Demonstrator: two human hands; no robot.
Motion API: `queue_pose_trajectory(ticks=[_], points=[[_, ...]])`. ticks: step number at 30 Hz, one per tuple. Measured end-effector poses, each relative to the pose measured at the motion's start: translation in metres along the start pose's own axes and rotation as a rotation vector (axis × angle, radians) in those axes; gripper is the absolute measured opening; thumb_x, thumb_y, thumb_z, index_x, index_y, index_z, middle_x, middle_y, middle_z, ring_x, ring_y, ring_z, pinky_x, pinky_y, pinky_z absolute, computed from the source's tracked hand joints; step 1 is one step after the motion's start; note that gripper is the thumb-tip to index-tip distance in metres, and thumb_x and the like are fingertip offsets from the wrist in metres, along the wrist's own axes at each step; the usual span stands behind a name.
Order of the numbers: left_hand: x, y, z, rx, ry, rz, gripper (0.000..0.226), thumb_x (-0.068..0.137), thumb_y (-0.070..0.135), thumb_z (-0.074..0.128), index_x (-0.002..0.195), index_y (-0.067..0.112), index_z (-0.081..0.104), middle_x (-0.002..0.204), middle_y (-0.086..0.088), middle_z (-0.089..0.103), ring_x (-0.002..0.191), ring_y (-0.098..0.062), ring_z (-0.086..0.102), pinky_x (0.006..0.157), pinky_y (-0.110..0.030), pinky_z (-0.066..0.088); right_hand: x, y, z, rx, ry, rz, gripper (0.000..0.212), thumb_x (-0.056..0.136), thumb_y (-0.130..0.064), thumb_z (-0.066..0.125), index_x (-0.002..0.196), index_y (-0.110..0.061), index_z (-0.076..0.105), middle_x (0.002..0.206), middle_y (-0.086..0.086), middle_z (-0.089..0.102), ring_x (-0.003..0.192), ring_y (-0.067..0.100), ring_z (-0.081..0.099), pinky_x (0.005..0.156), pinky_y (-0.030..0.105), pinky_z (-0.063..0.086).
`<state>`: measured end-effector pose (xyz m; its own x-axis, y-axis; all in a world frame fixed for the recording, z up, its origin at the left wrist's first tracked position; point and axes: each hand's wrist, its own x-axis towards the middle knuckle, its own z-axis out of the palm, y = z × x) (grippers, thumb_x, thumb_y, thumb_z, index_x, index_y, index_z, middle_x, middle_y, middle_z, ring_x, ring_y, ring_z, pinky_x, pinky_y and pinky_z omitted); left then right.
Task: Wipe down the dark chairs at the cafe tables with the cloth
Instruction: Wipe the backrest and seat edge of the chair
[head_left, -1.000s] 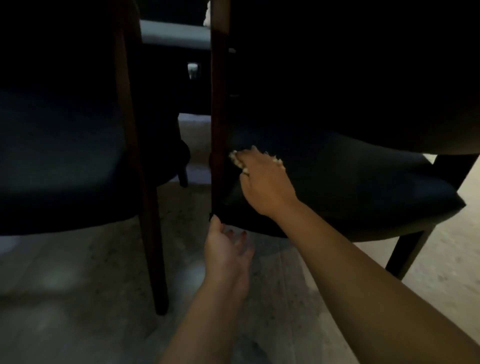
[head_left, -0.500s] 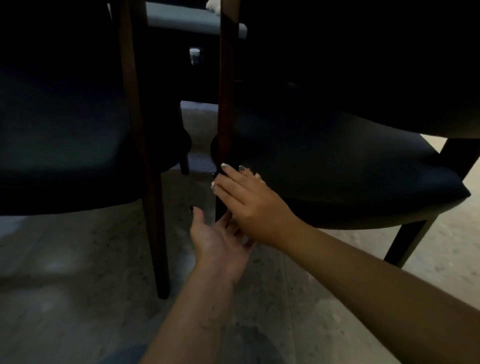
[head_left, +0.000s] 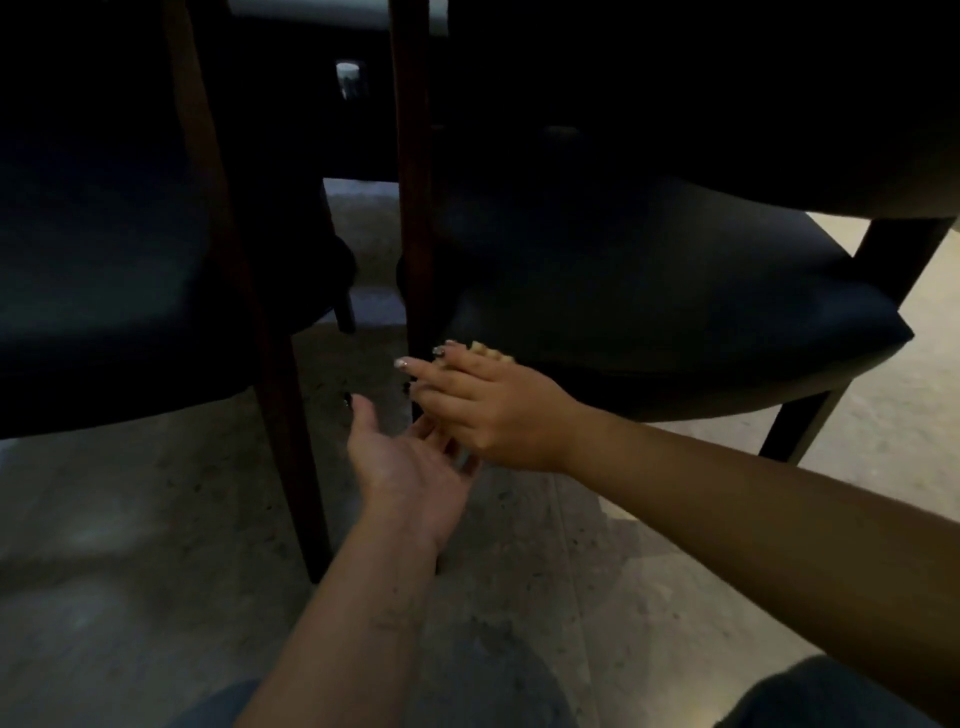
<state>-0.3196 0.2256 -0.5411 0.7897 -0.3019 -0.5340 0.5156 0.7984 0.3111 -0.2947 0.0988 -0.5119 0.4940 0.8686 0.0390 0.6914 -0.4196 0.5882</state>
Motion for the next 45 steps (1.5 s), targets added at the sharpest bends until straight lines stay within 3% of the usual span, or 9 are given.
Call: queue_pose_trajectory(ticks=[6, 12, 19, 23, 26, 30, 35, 39, 45], points=[[0.011, 0.004, -0.007, 0.144, -0.048, -0.013, 0.075, 0.083, 0.065, 0.051, 0.135, 0.010, 0.052, 0.125, -0.012, 0.064, 0.116, -0.024, 0.060, 0.100, -0.044, 0.037, -0.071, -0.020, 0.003, 0.182, 0.049, 0.228, 0.029, 0.088, -0.007, 0.054, 0.113, -0.006, 0.068, 0.129, 0.008, 0.061, 0.136, 0.030, 0.038, 0.114, 0.047, 0.025], [0.020, -0.013, 0.009, 0.173, -0.108, 0.026, 0.065, 0.075, 0.056, 0.063, 0.124, 0.014, 0.065, 0.120, -0.010, 0.068, 0.110, -0.028, 0.066, 0.097, -0.044, 0.050, -0.017, -0.002, -0.021, 0.592, 0.482, 0.754, 0.037, 0.089, -0.002, 0.040, 0.119, 0.004, 0.062, 0.128, 0.018, 0.060, 0.133, 0.035, 0.042, 0.112, 0.049, 0.030], [0.027, -0.036, 0.019, 0.047, -0.123, 0.057, 0.073, 0.069, 0.059, 0.070, 0.128, 0.018, 0.061, 0.124, -0.013, 0.066, 0.108, -0.035, 0.066, 0.094, -0.054, 0.050, -0.055, -0.001, 0.000, 0.432, 0.330, 0.689, 0.030, 0.095, -0.006, 0.047, 0.120, 0.003, 0.062, 0.127, 0.020, 0.059, 0.128, 0.037, 0.048, 0.106, 0.051, 0.039], [0.027, -0.035, 0.018, 0.211, -0.109, 0.051, 0.070, 0.072, 0.055, 0.071, 0.129, 0.018, 0.057, 0.124, -0.011, 0.066, 0.106, -0.031, 0.068, 0.096, -0.051, 0.050, -0.117, -0.002, -0.004, 0.444, 0.225, 0.904, 0.040, 0.095, -0.007, 0.036, 0.131, -0.001, 0.052, 0.138, 0.016, 0.050, 0.138, 0.030, 0.035, 0.118, 0.040, 0.022], [0.022, -0.041, 0.021, 0.300, -0.111, 0.049, 0.067, 0.070, 0.057, 0.066, 0.125, 0.020, 0.060, 0.119, -0.009, 0.070, 0.107, -0.029, 0.068, 0.100, -0.049, 0.048, -0.079, -0.005, -0.012, 0.495, 0.319, 1.038, 0.046, 0.083, 0.000, 0.039, 0.125, 0.004, 0.056, 0.131, 0.019, 0.056, 0.132, 0.036, 0.042, 0.113, 0.048, 0.029], [0.016, -0.044, 0.028, 0.237, -0.148, 0.035, 0.064, 0.073, 0.054, 0.064, 0.128, 0.022, 0.061, 0.124, -0.010, 0.067, 0.114, -0.030, 0.064, 0.101, -0.051, 0.047, -0.030, -0.011, -0.007, 0.523, 0.423, 0.878, 0.038, 0.089, -0.004, 0.039, 0.116, 0.006, 0.063, 0.122, 0.022, 0.062, 0.126, 0.039, 0.049, 0.110, 0.052, 0.033], [0.017, -0.046, 0.032, 0.318, -0.067, 0.040, 0.055, 0.076, 0.048, 0.069, 0.123, 0.021, 0.063, 0.112, -0.007, 0.072, 0.105, -0.025, 0.069, 0.095, -0.044, 0.052, -0.089, -0.001, 0.005, 0.386, 0.284, 0.741, 0.038, 0.095, -0.009, 0.040, 0.129, 0.000, 0.054, 0.135, 0.018, 0.054, 0.134, 0.034, 0.040, 0.115, 0.048, 0.027], [0.015, -0.050, 0.038, 0.294, -0.042, 0.042, 0.070, 0.066, 0.043, 0.074, 0.130, 0.020, 0.056, 0.109, -0.005, 0.073, 0.104, -0.023, 0.069, 0.099, -0.043, 0.048, -0.162, 0.009, 0.008, 0.391, 0.202, 0.945, 0.045, 0.094, -0.009, 0.036, 0.137, -0.007, 0.045, 0.144, 0.012, 0.045, 0.141, 0.025, 0.028, 0.119, 0.038, 0.014], [0.013, -0.077, 0.045, 0.310, -0.037, -0.016, 0.075, 0.060, 0.041, 0.076, 0.129, 0.018, 0.055, 0.113, -0.005, 0.070, 0.107, -0.022, 0.065, 0.085, -0.037, 0.052, -0.234, 0.019, 0.012, 0.312, 0.172, 1.182, 0.055, 0.086, 0.009, 0.046, 0.139, -0.003, 0.043, 0.148, 0.012, 0.038, 0.142, 0.028, 0.021, 0.115, 0.052, 0.022]])
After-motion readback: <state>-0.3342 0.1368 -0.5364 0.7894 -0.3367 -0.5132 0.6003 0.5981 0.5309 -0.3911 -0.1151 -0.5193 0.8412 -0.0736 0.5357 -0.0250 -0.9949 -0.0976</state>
